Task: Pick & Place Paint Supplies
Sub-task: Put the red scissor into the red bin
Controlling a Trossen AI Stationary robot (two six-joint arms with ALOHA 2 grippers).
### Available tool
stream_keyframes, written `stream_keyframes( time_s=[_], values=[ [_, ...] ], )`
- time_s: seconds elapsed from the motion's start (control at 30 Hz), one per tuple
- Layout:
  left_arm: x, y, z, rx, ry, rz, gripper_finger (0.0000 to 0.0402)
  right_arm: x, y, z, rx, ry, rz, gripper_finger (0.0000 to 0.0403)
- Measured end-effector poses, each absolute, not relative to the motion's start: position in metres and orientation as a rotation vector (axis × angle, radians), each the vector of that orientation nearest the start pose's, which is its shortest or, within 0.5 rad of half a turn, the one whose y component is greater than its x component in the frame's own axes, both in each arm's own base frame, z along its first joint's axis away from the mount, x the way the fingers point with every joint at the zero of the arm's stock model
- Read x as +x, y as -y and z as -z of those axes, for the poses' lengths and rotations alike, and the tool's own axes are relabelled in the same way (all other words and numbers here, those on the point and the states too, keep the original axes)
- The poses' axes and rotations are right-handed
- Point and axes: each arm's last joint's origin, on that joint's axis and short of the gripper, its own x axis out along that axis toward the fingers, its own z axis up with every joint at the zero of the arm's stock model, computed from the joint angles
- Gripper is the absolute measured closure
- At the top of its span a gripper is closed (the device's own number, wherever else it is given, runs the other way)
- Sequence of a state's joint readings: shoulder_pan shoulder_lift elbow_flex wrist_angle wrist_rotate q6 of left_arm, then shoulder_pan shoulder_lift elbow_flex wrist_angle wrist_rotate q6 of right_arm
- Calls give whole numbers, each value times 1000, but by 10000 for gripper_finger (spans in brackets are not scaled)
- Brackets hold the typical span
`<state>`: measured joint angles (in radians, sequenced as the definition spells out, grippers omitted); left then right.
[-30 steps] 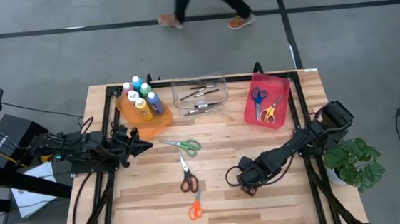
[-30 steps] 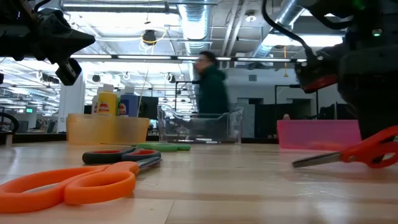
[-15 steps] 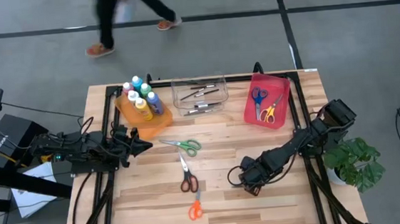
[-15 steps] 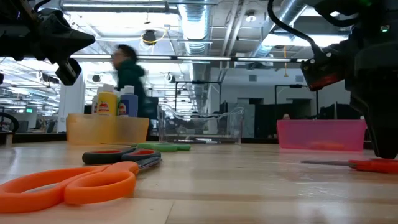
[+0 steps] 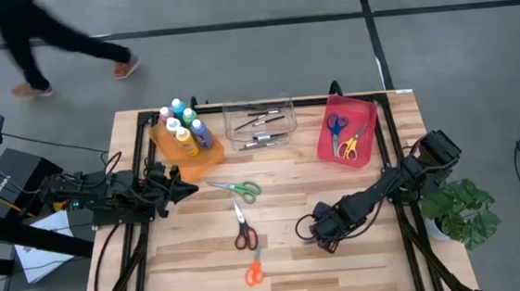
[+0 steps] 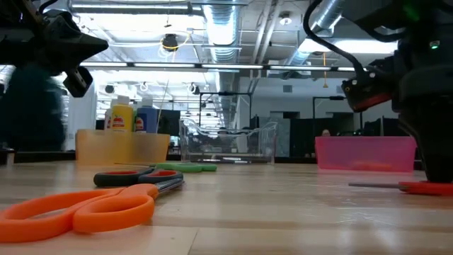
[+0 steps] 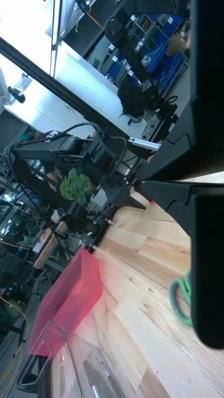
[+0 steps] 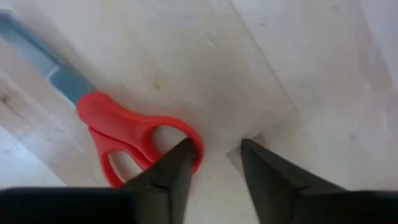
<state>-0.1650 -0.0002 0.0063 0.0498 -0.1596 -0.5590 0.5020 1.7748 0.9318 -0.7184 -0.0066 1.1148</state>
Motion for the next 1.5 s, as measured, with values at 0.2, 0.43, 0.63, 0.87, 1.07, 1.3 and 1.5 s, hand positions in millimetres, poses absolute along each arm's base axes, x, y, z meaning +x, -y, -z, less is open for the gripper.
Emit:
stream_keyframes(
  time_s=[0.2, 0.43, 0.63, 0.87, 1.07, 1.3, 1.5],
  values=[
    [96, 11, -171, -568, 54, 21, 396, 247, -133, -123, 504, -1535, 492, 386],
    [96, 11, -171, -568, 54, 21, 396, 259, -134, -137, 483, -1532, 463, 398],
    [96, 11, -171, -568, 54, 21, 396, 266, -134, -167, 518, -1420, 415, 400],
    [96, 11, -171, -568, 54, 21, 396, 266, -131, -219, 593, -1155, 303, 402],
    [96, 11, -171, -570, 63, 23, 396, 259, -123, -270, 646, -859, 167, 402],
    [96, 11, -172, -571, 71, 26, 396, 254, -106, -308, 658, -626, 93, 403],
    [96, 11, -172, -571, 72, 26, 396, 254, -91, -331, 652, -480, 4, 403]
  ],
)
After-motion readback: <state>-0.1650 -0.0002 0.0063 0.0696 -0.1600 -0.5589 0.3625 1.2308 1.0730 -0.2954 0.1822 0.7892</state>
